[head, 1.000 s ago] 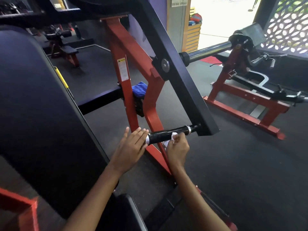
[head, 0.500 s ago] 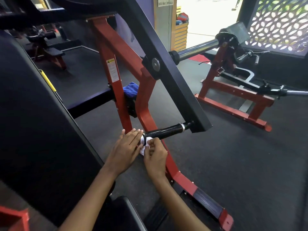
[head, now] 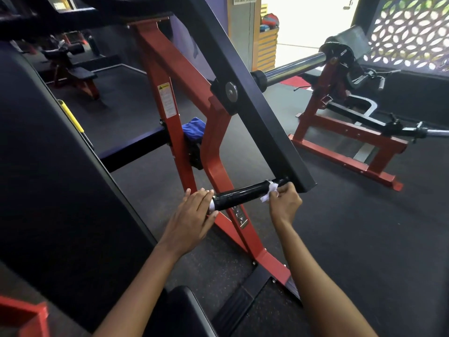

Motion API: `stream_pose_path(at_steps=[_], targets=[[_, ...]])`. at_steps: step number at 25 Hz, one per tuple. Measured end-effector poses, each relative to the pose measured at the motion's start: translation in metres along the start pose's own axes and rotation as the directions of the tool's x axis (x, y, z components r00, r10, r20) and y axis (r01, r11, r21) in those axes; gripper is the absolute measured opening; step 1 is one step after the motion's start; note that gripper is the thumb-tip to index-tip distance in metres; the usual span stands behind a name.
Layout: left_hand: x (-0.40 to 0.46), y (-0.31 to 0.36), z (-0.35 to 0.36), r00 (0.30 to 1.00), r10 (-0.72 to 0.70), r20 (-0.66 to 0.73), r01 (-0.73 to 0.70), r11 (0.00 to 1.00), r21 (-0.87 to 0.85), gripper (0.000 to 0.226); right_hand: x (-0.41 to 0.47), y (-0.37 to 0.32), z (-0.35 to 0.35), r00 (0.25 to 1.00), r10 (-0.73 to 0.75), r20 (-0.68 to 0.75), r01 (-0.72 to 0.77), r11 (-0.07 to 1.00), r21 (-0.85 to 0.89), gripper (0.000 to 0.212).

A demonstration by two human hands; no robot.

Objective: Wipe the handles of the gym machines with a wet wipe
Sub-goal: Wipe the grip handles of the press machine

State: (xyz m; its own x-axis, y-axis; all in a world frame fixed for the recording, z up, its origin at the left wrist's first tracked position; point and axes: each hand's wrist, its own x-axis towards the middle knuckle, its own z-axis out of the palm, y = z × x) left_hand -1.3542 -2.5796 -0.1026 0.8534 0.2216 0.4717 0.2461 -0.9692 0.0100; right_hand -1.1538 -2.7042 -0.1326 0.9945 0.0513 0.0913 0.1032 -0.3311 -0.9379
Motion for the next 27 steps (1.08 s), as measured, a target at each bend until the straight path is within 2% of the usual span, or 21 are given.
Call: stream_pose_path(at_steps=[5,10,12,14,16,17,18,19,20,21,22,24,26,27], targets=[[0.007,0.003,0.007,1.0,-0.026,0.015,0.026,0.999,0.019,0.052,0.009,0.003,-0.013,0.998,-0.043,0.044,0.043,0.999,-0.009,0.007],[0.012,0.003,0.007,0.998,-0.023,0.054,0.021,0.999,0.03,0.054,-0.019,0.001,-0.012,0.973,-0.211,0.095,0.212,0.977,0.0,0.006],[0.014,0.004,0.007,0.997,-0.028,0.067,0.026,0.999,0.032,0.055,-0.027,-0.005,-0.01,0.947,-0.288,0.14,0.293,0.956,-0.012,0.012],[0.014,0.004,0.008,0.996,-0.05,0.072,0.049,0.999,0.017,0.055,-0.038,-0.013,-0.009,0.888,-0.414,0.2,0.419,0.908,0.019,0.015],[0.013,0.005,0.007,0.995,-0.076,0.068,0.077,0.997,-0.013,0.056,-0.053,-0.013,-0.009,0.865,-0.454,0.216,0.445,0.891,0.09,0.016],[0.012,0.006,0.007,0.994,-0.084,0.071,0.086,0.996,-0.028,0.056,-0.057,-0.008,-0.01,0.913,-0.374,0.162,0.358,0.926,0.117,0.015],[0.011,0.007,0.005,0.994,-0.086,0.074,0.089,0.995,-0.04,0.056,-0.056,0.0,-0.011,0.98,-0.189,0.065,0.178,0.973,0.147,0.014],[0.011,0.007,0.004,0.994,-0.083,0.076,0.087,0.995,-0.047,0.056,-0.051,0.008,-0.01,0.997,0.069,-0.021,-0.064,0.979,0.192,0.014],[0.011,0.007,0.002,0.994,-0.076,0.074,0.079,0.996,-0.051,0.055,-0.042,0.014,-0.008,0.949,0.315,-0.027,-0.298,0.919,0.257,0.015],[0.011,0.007,0.0,0.995,-0.066,0.074,0.07,0.996,-0.052,0.054,-0.03,0.018,-0.004,0.867,0.494,0.063,-0.483,0.803,0.349,0.014],[0.011,0.007,0.0,0.996,-0.059,0.073,0.062,0.997,-0.046,0.054,-0.019,0.017,0.001,0.787,0.583,0.202,-0.604,0.661,0.445,0.011],[0.011,0.008,0.0,0.995,-0.067,0.069,0.069,0.997,-0.027,0.053,-0.004,0.004,0.011,0.639,0.615,0.463,-0.752,0.374,0.542,0.014],[0.01,0.01,0.001,0.993,-0.093,0.078,0.095,0.995,-0.019,0.054,-0.004,-0.004,0.02,0.538,0.592,0.6,-0.826,0.229,0.514,0.028],[0.01,0.011,0.002,0.992,-0.1,0.082,0.102,0.995,-0.021,0.054,-0.009,-0.006,0.025,0.506,0.558,0.658,-0.852,0.206,0.481,0.029]])
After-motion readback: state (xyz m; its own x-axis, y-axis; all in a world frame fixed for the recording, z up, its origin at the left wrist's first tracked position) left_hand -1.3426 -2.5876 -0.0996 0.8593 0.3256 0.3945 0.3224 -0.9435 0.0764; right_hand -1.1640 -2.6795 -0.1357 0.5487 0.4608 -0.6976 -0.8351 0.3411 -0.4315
